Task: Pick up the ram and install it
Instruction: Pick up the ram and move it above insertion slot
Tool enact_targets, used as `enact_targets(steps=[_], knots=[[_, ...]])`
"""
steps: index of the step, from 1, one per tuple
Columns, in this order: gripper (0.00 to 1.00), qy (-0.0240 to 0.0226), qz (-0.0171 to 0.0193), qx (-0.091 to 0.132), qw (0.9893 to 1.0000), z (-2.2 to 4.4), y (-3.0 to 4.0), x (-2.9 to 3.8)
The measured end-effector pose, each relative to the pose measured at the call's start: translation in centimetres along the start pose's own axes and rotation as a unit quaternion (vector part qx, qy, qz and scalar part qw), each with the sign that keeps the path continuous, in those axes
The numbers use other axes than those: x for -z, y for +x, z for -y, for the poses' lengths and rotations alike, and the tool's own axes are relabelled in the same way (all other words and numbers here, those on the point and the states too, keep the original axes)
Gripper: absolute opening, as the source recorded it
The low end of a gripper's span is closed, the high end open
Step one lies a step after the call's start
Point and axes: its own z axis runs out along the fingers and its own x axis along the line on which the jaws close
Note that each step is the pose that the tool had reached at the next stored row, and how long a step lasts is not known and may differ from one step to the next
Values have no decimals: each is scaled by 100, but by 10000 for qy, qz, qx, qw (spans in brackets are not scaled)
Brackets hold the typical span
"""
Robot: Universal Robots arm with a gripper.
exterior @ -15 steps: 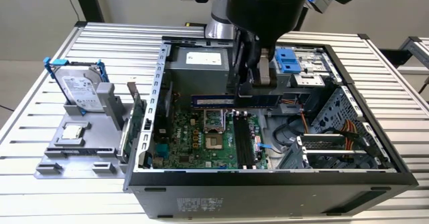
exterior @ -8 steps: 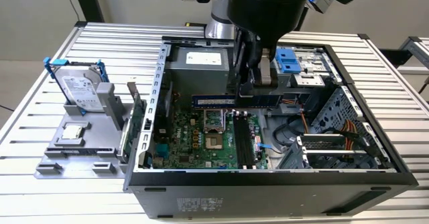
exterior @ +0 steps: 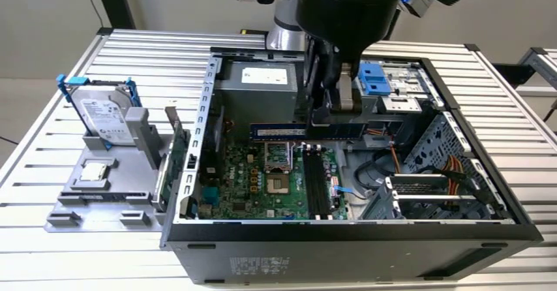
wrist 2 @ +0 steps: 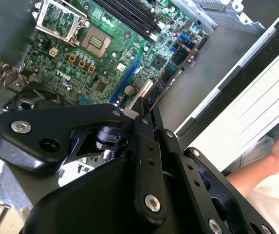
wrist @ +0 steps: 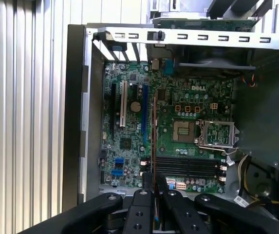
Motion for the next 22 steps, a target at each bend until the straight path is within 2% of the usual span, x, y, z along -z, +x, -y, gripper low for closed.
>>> enact_targets(steps=[15, 22], knots=[[0, -2, -1, -24, 10000, 182, -7, 0], [0, -4, -1, -62, 10000, 296, -54, -6]])
